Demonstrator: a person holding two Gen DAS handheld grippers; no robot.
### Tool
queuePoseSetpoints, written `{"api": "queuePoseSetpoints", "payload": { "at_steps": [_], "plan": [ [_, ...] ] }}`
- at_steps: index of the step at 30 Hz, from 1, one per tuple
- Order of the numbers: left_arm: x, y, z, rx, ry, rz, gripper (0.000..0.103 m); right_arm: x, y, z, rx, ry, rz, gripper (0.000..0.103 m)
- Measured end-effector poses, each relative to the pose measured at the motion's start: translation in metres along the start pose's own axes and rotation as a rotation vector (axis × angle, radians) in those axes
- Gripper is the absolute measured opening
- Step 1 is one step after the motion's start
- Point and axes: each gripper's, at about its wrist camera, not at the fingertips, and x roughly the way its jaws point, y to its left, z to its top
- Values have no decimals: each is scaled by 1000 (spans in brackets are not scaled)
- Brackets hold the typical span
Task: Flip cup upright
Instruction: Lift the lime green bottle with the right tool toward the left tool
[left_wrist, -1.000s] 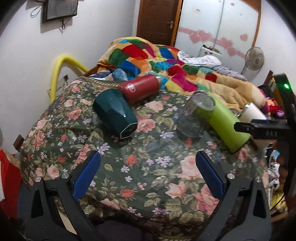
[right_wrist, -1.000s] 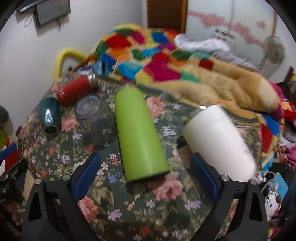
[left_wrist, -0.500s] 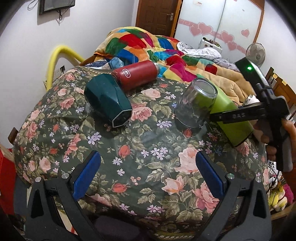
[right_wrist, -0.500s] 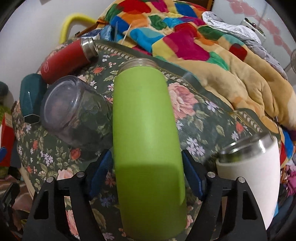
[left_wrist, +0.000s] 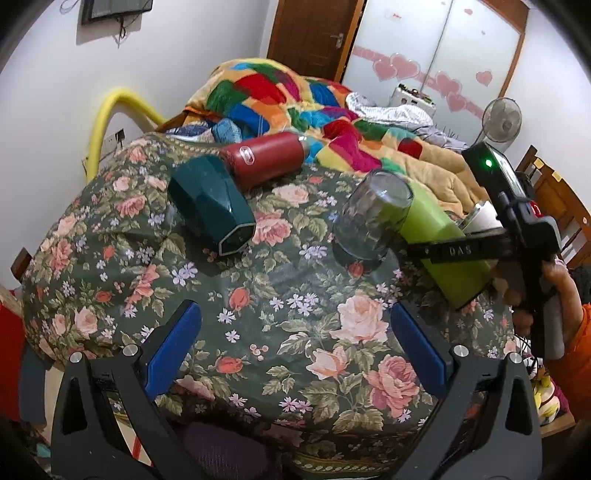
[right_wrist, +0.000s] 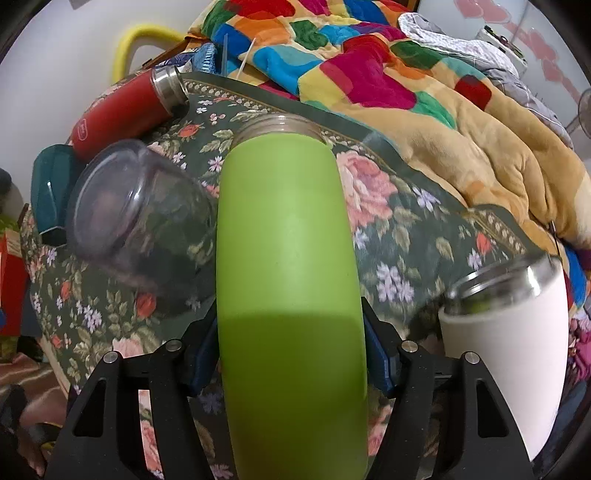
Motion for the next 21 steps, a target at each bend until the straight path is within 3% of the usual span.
{"api": "queuePoseSetpoints", "payload": {
  "at_steps": [4,11,15,21],
  "plan": [
    [-8,-8,0,36,-17,31,103,-16,-1,-15,18,-25,19,63],
    [-22,-18,-5,40,-40,-17,103,-54,6,-48,13,-93,33,63],
    [-29,-20,-6,43,-49,-7,103,-74,17,-64,-12,-133,36,63],
    [-34,-16,-7,63,-50,7,103,-75,39,-82,-57,-153,64,63]
  ]
}}
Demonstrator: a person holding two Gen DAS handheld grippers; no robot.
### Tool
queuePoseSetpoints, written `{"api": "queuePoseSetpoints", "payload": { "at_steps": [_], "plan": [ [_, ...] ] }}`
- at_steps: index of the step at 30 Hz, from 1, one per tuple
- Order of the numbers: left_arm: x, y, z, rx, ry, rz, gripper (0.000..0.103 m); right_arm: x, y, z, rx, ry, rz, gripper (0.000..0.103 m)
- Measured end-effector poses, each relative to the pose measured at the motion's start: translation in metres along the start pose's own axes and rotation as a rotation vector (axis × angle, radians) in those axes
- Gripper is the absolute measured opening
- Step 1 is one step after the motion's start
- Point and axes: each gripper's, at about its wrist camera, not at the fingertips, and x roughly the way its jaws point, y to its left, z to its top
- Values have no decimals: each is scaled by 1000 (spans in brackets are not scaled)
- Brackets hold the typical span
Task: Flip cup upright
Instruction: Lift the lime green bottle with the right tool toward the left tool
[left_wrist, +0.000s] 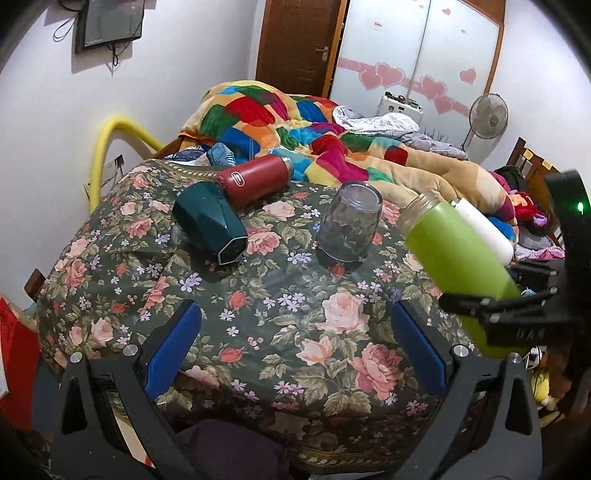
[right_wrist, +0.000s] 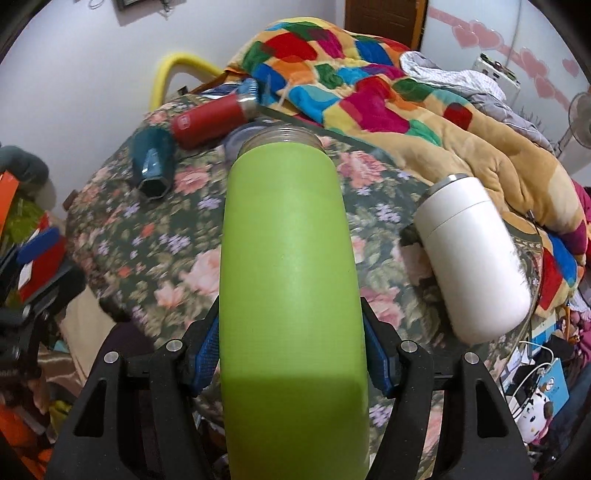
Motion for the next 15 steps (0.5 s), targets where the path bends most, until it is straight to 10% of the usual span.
{"api": "queuePoseSetpoints", "payload": {
  "at_steps": [15],
  "plan": [
    [26,1,-11,38,82,6,103,62,36,-17,-79,69,-12,63]
  ]
}}
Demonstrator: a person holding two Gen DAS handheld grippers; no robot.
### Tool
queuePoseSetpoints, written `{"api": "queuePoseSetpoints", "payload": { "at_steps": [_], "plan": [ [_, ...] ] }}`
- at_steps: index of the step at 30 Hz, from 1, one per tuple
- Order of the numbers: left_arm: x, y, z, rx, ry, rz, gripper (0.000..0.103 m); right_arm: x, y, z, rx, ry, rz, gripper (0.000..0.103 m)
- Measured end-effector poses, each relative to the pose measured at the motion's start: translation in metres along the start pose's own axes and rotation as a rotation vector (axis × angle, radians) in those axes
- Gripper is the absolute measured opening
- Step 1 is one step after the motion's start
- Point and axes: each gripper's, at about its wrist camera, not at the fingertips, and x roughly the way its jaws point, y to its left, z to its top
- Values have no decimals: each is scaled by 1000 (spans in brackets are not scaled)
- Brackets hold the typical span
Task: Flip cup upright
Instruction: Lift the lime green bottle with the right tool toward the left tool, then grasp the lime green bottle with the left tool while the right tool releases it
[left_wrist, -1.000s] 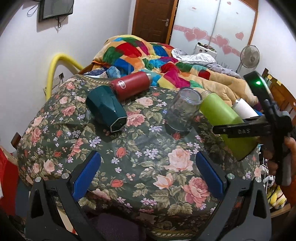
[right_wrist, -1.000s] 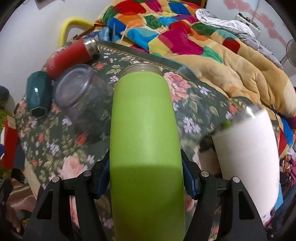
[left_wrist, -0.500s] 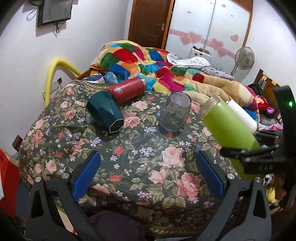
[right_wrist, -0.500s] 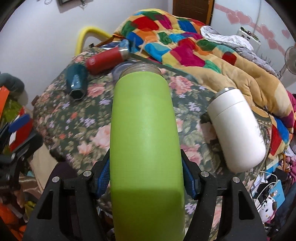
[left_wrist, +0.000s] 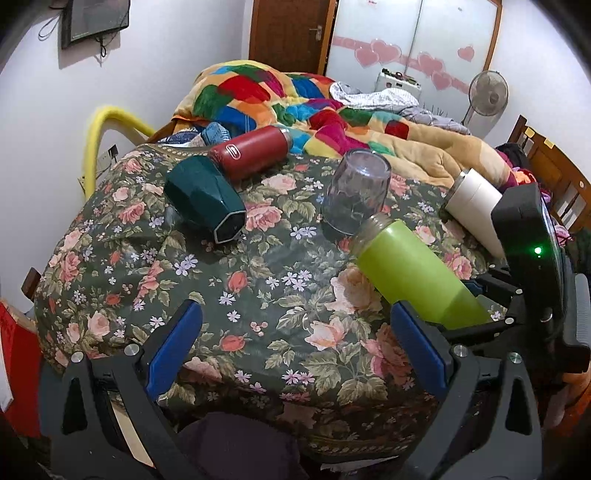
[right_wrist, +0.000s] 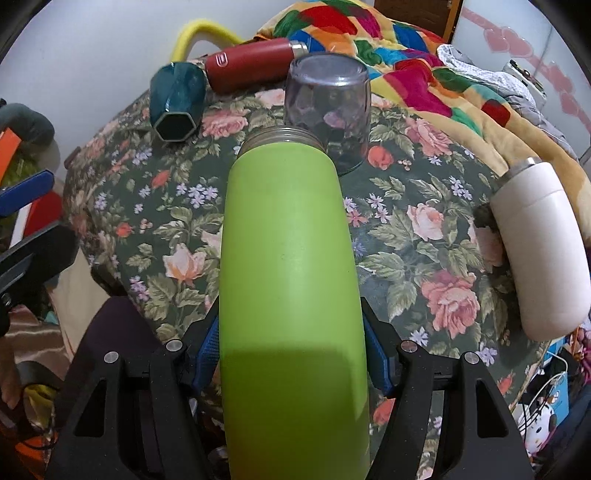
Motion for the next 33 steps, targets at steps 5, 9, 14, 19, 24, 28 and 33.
{"api": "queuePoseSetpoints", "payload": {
  "at_steps": [5,9,14,19,24,28,33],
  "plan": [
    [12,-2,2,7,19,-8,103,7,0,1,-11,17,-15,63],
    [21,-4,3,8,41,-24,102,8,0,2,-19,23,-13,63],
    [24,-10,7,17,47,-28,102,3,-1,3,-17,18,-4,63],
    [17,-17,13,24,34,-36,102,-14,-5,0,9,-3,24,64],
    [16,-34,19,34,46,-71,102,-48,-16,-18,55,-71,22,64],
    [22,-52,23,32,62,-101,103,-75,-29,-33,86,-131,-43,66],
    [44,-73,25,7,137,-153,103,-101,-43,-53,144,-208,-165,69]
  ]
}}
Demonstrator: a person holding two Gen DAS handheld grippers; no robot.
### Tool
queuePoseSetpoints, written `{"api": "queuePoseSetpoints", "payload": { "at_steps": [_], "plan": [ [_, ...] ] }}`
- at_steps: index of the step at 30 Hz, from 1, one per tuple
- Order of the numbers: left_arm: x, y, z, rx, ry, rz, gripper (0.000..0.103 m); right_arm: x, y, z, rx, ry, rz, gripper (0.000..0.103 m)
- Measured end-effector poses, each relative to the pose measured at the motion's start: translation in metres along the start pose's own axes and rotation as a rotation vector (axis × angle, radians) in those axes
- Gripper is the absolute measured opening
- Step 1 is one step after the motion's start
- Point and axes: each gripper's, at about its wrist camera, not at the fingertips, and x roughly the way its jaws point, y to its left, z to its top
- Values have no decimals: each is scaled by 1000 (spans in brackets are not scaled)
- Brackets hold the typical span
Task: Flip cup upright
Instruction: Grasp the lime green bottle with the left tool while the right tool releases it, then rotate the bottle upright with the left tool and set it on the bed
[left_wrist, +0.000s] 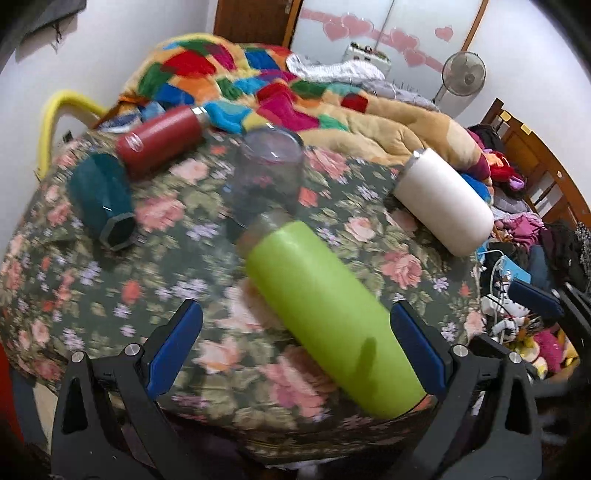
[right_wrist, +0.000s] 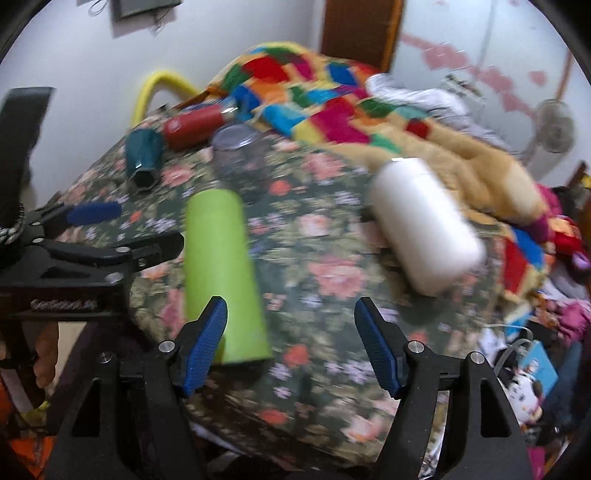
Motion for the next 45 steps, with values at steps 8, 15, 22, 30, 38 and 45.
{"api": "queuePoseSetpoints", "payload": {
  "at_steps": [8,15,22,30,38,45],
  "plan": [
    [46,-13,3,-85,126,11,95,-20,-22,-22,100,-70,-66,69],
    [66,-28,7,-79,136,108,91,-26,-36,-34,159,-82,-53,69],
    [70,-48,8,20,122,91,84,-28,-36,-35,156,-95,-65,69],
    [78,-76,9,207,167,24,78,-32,-35,-34,149,-107,-76,69],
    [76,-82,17,234,141,83,66,-39,-34,-33,148,-121,-77,69],
    [24,-85,21,277,1,61,63,-45,-36,-28,161,-139,-79,69]
  ]
}}
